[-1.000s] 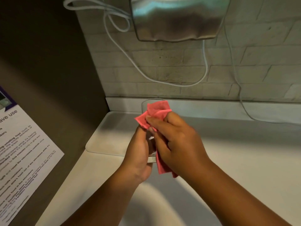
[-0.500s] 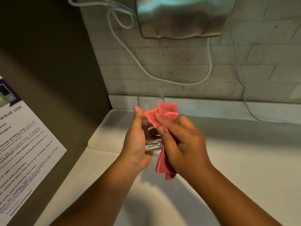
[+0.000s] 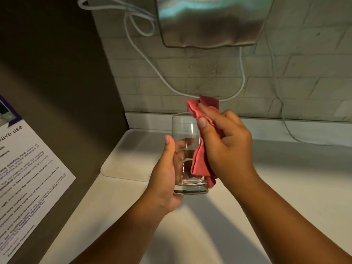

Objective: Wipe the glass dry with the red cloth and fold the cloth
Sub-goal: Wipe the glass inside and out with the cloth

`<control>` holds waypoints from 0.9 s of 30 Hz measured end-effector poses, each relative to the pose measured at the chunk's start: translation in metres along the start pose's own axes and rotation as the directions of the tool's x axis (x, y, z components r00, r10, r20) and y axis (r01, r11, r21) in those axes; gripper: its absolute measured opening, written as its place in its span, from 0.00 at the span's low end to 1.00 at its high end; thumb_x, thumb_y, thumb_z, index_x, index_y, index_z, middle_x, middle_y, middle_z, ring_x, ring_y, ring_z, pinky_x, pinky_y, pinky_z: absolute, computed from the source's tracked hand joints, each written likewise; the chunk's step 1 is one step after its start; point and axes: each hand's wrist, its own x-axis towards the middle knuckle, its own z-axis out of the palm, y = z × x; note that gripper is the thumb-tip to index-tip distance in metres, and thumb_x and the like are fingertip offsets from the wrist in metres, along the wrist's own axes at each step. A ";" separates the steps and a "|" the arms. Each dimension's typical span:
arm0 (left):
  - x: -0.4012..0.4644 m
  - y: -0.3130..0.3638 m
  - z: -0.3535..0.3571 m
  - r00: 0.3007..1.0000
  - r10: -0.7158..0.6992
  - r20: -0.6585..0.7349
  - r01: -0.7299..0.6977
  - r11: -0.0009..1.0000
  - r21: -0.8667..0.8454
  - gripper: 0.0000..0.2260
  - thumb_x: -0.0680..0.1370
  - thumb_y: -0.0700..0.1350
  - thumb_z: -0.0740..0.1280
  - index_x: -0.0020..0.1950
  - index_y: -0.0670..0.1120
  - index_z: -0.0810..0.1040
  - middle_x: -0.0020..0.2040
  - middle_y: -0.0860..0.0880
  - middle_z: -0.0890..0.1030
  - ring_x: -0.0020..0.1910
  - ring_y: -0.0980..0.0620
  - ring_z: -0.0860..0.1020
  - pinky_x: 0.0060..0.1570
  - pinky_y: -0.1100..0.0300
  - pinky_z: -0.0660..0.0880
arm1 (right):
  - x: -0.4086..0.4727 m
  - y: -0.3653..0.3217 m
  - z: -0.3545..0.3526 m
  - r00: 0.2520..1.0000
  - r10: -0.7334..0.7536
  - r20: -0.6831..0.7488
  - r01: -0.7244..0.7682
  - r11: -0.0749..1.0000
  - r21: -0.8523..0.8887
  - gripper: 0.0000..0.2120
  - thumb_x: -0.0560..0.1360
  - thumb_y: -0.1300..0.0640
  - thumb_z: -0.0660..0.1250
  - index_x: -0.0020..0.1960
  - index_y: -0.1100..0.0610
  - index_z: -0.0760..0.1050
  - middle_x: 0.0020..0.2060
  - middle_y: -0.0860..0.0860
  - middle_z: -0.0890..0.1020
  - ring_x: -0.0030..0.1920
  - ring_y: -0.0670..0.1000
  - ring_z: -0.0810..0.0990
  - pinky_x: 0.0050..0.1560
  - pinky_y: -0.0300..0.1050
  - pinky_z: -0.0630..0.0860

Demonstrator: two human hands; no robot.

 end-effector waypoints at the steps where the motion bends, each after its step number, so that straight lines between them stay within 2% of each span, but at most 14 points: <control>1: 0.001 0.002 0.000 1.000 -0.010 -0.003 0.010 1.000 -0.006 0.29 0.73 0.70 0.62 0.57 0.49 0.87 0.55 0.40 0.88 0.52 0.40 0.87 0.46 0.44 0.84 | 0.001 0.001 -0.003 0.997 0.068 -0.032 -0.065 0.994 0.082 0.14 0.78 0.57 0.69 0.64 0.53 0.80 0.39 0.42 0.74 0.39 0.40 0.76 0.40 0.31 0.71; 3: 0.003 0.007 -0.002 0.999 -0.038 -0.016 0.037 0.998 -0.048 0.34 0.70 0.73 0.65 0.59 0.47 0.84 0.50 0.40 0.87 0.45 0.40 0.87 0.44 0.45 0.83 | 0.005 0.003 -0.013 0.984 0.159 -0.082 -0.138 0.966 0.220 0.12 0.79 0.55 0.68 0.61 0.48 0.82 0.39 0.47 0.76 0.38 0.42 0.76 0.39 0.35 0.73; 5: 0.005 0.010 -0.005 0.998 -0.059 -0.008 0.058 0.992 -0.108 0.41 0.62 0.75 0.71 0.62 0.44 0.79 0.47 0.39 0.84 0.40 0.40 0.85 0.43 0.47 0.82 | 0.007 0.005 -0.024 0.979 0.180 -0.101 -0.151 0.958 0.244 0.11 0.79 0.54 0.68 0.59 0.44 0.82 0.40 0.52 0.77 0.39 0.44 0.77 0.40 0.38 0.74; 6: 0.006 0.012 -0.007 0.998 -0.062 0.008 0.062 0.990 -0.130 0.41 0.61 0.73 0.74 0.62 0.44 0.77 0.47 0.39 0.84 0.39 0.39 0.85 0.43 0.46 0.82 | 0.006 0.006 -0.028 0.978 0.187 -0.096 -0.160 0.958 0.237 0.11 0.79 0.54 0.68 0.58 0.43 0.82 0.40 0.52 0.78 0.39 0.45 0.77 0.41 0.39 0.74; 8: 0.006 0.015 -0.008 0.997 -0.055 0.056 0.064 0.984 -0.166 0.35 0.66 0.66 0.75 0.64 0.45 0.74 0.48 0.38 0.84 0.42 0.37 0.85 0.46 0.44 0.83 | 0.003 0.009 -0.033 0.973 0.215 -0.088 -0.189 0.952 0.241 0.10 0.79 0.54 0.68 0.58 0.43 0.82 0.40 0.50 0.78 0.40 0.45 0.78 0.42 0.39 0.75; 10: 0.007 0.018 -0.010 0.993 -0.058 0.101 0.074 0.983 -0.170 0.30 0.71 0.63 0.72 0.65 0.45 0.75 0.51 0.37 0.85 0.46 0.38 0.85 0.51 0.43 0.81 | -0.002 0.012 -0.034 0.968 0.236 -0.079 -0.210 0.944 0.255 0.11 0.79 0.55 0.68 0.58 0.43 0.82 0.43 0.50 0.81 0.43 0.45 0.80 0.45 0.39 0.75; 11: 0.007 0.019 -0.011 0.991 -0.063 0.116 0.081 0.985 -0.155 0.29 0.72 0.63 0.71 0.66 0.46 0.75 0.52 0.36 0.86 0.46 0.39 0.84 0.51 0.45 0.81 | -0.005 0.012 -0.034 0.970 0.233 -0.072 -0.209 0.946 0.248 0.12 0.79 0.56 0.68 0.58 0.42 0.82 0.44 0.51 0.81 0.43 0.44 0.80 0.45 0.37 0.75; 14: 0.006 0.017 -0.015 0.991 -0.072 0.116 0.085 0.990 -0.115 0.30 0.74 0.64 0.69 0.68 0.45 0.78 0.55 0.36 0.85 0.44 0.42 0.84 0.46 0.50 0.80 | -0.011 0.010 -0.033 0.983 0.183 -0.036 -0.173 0.968 0.181 0.13 0.79 0.56 0.68 0.61 0.44 0.81 0.38 0.49 0.75 0.37 0.41 0.76 0.39 0.32 0.72; 17: 0.006 0.011 -0.013 0.997 -0.041 0.062 0.048 0.991 -0.126 0.31 0.73 0.65 0.71 0.66 0.43 0.81 0.54 0.38 0.84 0.46 0.42 0.83 0.48 0.49 0.78 | -0.016 0.000 -0.026 0.998 0.054 0.013 -0.054 0.997 0.054 0.16 0.78 0.58 0.68 0.65 0.50 0.78 0.37 0.43 0.72 0.36 0.41 0.74 0.39 0.29 0.69; 20: 0.008 0.008 -0.013 0.998 -0.023 0.064 0.034 0.984 -0.177 0.26 0.77 0.64 0.68 0.58 0.43 0.86 0.50 0.42 0.86 0.49 0.43 0.84 0.52 0.48 0.79 | -0.032 -0.015 -0.016 0.981 -0.117 0.156 0.126 0.991 -0.047 0.17 0.77 0.60 0.69 0.65 0.54 0.79 0.45 0.42 0.75 0.42 0.40 0.76 0.43 0.30 0.71; 23: 0.007 0.003 -0.017 0.993 -0.028 0.115 0.048 0.984 -0.171 0.20 0.77 0.61 0.68 0.44 0.45 0.87 0.38 0.46 0.85 0.39 0.49 0.85 0.41 0.57 0.83 | -0.048 -0.028 -0.007 0.875 -0.270 0.401 0.381 0.896 -0.228 0.17 0.78 0.54 0.65 0.66 0.53 0.79 0.53 0.49 0.81 0.44 0.50 0.80 0.41 0.43 0.79; 24: 0.007 0.001 -0.019 0.992 -0.031 0.126 0.051 0.986 -0.160 0.18 0.76 0.60 0.69 0.41 0.47 0.87 0.36 0.47 0.84 0.37 0.50 0.85 0.37 0.58 0.82 | -0.048 -0.030 -0.005 0.848 -0.293 0.441 0.442 0.851 -0.285 0.18 0.78 0.52 0.63 0.66 0.53 0.79 0.53 0.50 0.82 0.44 0.51 0.81 0.40 0.44 0.80; 25: 0.007 0.000 -0.020 0.991 -0.029 0.132 0.049 0.988 -0.149 0.16 0.74 0.59 0.69 0.40 0.48 0.87 0.35 0.48 0.84 0.36 0.50 0.85 0.36 0.58 0.82 | -0.046 -0.031 -0.002 0.841 -0.296 0.452 0.460 0.831 -0.312 0.19 0.78 0.51 0.61 0.65 0.53 0.80 0.53 0.50 0.82 0.43 0.51 0.81 0.39 0.43 0.80; 27: 0.006 -0.003 -0.021 0.988 -0.006 0.153 0.028 0.990 -0.137 0.16 0.74 0.59 0.69 0.44 0.48 0.89 0.39 0.47 0.87 0.42 0.49 0.87 0.40 0.57 0.83 | -0.037 -0.029 0.001 0.865 -0.268 0.424 0.412 0.862 -0.296 0.19 0.78 0.51 0.61 0.65 0.52 0.80 0.54 0.50 0.81 0.44 0.52 0.81 0.41 0.44 0.81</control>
